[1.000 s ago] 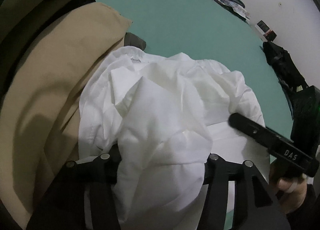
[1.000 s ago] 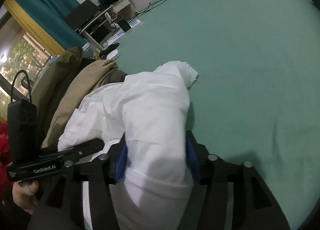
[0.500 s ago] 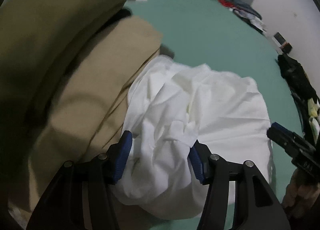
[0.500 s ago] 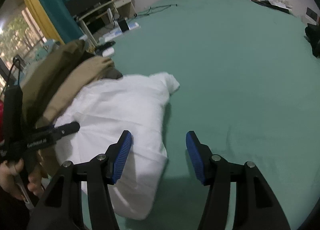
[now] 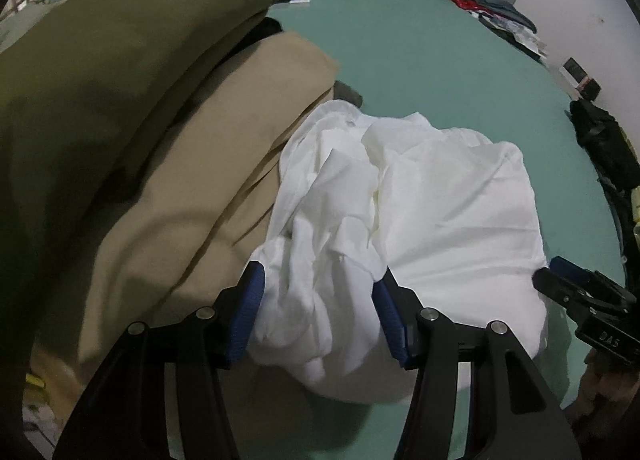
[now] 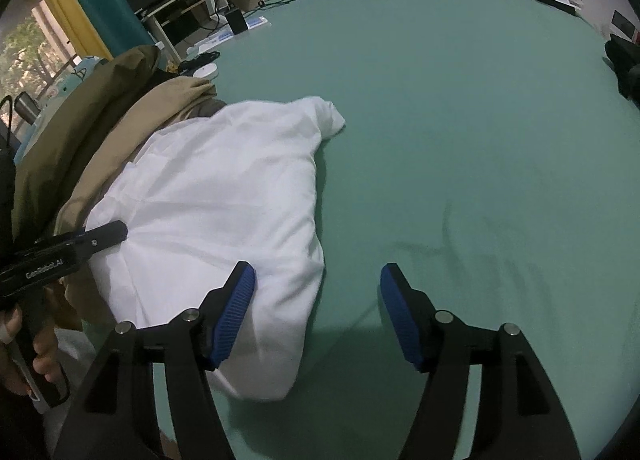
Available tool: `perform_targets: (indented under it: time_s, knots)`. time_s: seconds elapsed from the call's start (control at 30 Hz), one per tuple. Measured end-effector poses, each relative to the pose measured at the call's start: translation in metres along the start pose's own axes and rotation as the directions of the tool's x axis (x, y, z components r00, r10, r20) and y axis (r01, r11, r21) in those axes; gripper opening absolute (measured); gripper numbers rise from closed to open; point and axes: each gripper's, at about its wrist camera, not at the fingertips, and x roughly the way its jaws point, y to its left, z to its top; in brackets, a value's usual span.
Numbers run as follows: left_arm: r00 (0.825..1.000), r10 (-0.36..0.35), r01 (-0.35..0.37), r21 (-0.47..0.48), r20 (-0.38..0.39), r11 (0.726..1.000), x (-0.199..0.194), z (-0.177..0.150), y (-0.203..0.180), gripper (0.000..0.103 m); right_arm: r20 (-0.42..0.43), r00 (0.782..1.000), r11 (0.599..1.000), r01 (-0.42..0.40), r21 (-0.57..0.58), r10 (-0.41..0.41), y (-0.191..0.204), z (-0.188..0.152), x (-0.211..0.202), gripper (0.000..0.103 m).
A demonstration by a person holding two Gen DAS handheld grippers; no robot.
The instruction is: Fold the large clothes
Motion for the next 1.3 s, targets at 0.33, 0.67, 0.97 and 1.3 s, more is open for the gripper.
perform_targets:
  time_s: [0.33,0.67,0.97,1.3]
  knots:
    - [0.998,0.05,-0.048,-0.053,0.03,0.997,-0.035,-0.021,0.005,0.058,-0.011,0.999,0.999,0.032,0.018,-0.032,-0.011,-0.024,-0.036,0.066]
    - [0.997,0.047,-0.042,-0.068,0.064,0.997,-0.074,-0.043,0.004,0.058,0.003,0.998,0.998,0.056,0.033,-0.056,-0.022,-0.042,-0.071,0.066]
    - [0.992,0.045,-0.038,-0.06,0.119,0.997,-0.111,-0.062,-0.024,0.058,0.034,0.997,0.996,0.066,0.057,-0.068,-0.039,-0.059,-0.106,0.066]
    - [0.99,-0.003,0.009,-0.043,0.139,0.999,-0.139,-0.078,-0.062,0.058,0.067,0.993,0.99,0.085,0.114,-0.093,-0.072,-0.077,-0.143,0.066]
